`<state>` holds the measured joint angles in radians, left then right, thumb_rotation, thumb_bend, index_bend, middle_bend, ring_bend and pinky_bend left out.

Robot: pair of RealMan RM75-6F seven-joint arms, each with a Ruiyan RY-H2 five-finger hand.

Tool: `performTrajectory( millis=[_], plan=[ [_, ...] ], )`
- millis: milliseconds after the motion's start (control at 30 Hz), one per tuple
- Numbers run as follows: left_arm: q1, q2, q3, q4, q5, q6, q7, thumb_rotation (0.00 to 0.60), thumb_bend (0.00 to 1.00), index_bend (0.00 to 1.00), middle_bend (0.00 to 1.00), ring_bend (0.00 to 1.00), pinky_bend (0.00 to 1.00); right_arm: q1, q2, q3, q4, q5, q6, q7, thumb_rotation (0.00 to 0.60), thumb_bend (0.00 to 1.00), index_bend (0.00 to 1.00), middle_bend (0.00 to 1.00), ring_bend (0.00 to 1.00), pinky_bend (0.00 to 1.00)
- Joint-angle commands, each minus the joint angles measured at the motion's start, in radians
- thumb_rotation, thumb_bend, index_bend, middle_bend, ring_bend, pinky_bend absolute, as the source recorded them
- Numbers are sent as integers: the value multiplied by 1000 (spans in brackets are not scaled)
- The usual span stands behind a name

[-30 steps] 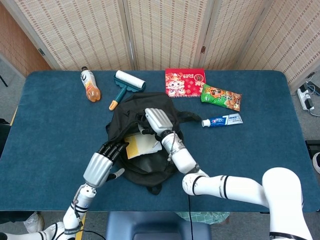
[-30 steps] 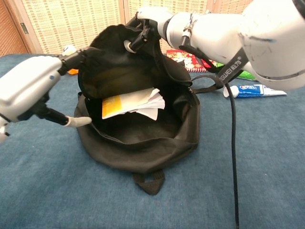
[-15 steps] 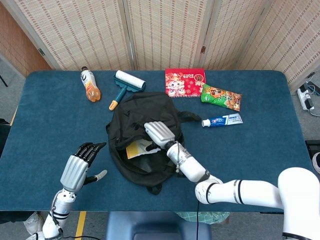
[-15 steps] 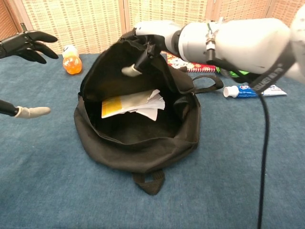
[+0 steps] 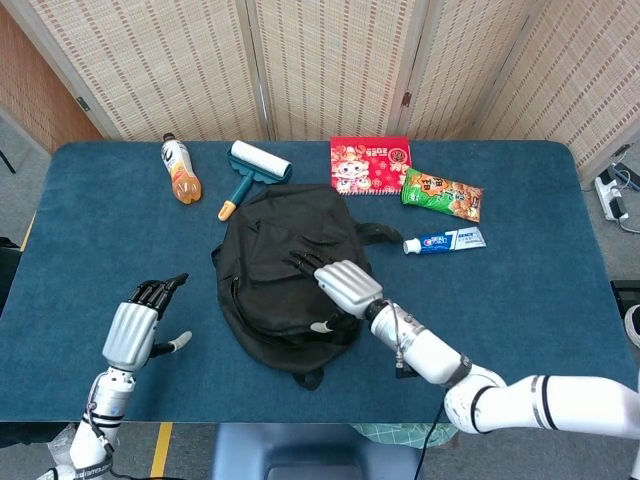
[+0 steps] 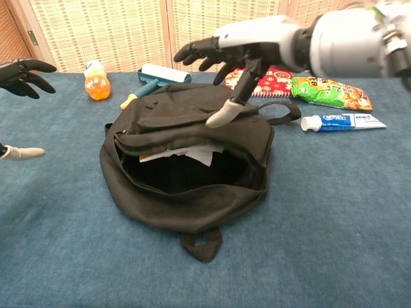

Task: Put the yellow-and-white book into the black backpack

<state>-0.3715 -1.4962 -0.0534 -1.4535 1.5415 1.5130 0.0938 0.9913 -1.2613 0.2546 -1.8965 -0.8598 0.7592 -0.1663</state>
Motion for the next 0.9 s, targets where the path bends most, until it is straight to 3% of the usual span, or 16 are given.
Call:
performTrajectory(
  millis=[33, 167, 267, 367, 433, 533, 767, 900],
  plan=[
    [8, 18, -16, -5, -24, -13, 8, 600, 0, 157, 290, 303, 275, -54, 66, -1, -59, -70, 31, 49, 594, 0, 0, 40, 22, 136],
    [20, 43, -34, -17, -54, -19, 18, 600, 0, 157, 290, 303, 274, -111, 140, -1, -108, -146, 48, 117, 574, 0, 0, 40, 26, 135],
    [29, 62, -43, -27, -73, -21, 27, 600, 0, 158, 289, 303, 274, -144, 190, -31, -128, -183, 54, 112, 591, 1, 0, 53, 42, 140],
    [41, 73, -54, -27, -96, -22, 33, 600, 0, 162, 289, 305, 274, -195, 210, -76, -137, -203, 131, 55, 600, 146, 6, 113, 106, 219],
    [50, 80, -64, -24, -123, -27, 32, 600, 0, 170, 291, 307, 274, -243, 207, -107, -134, -214, 207, 16, 600, 297, 90, 187, 182, 307],
    [64, 95, -81, -23, -168, -38, 21, 600, 5, 187, 293, 308, 274, -314, 209, -151, -124, -230, 299, -17, 600, 396, 200, 251, 242, 379],
    [99, 136, -103, -26, -261, -62, 39, 600, 119, 229, 293, 304, 266, -487, 212, -232, -45, -305, 515, -58, 600, 400, 196, 256, 220, 357],
    [127, 158, -102, -36, -291, -49, 74, 600, 120, 234, 292, 296, 252, -575, 218, -271, 12, -338, 575, -8, 600, 340, 53, 216, 151, 245]
  ],
)
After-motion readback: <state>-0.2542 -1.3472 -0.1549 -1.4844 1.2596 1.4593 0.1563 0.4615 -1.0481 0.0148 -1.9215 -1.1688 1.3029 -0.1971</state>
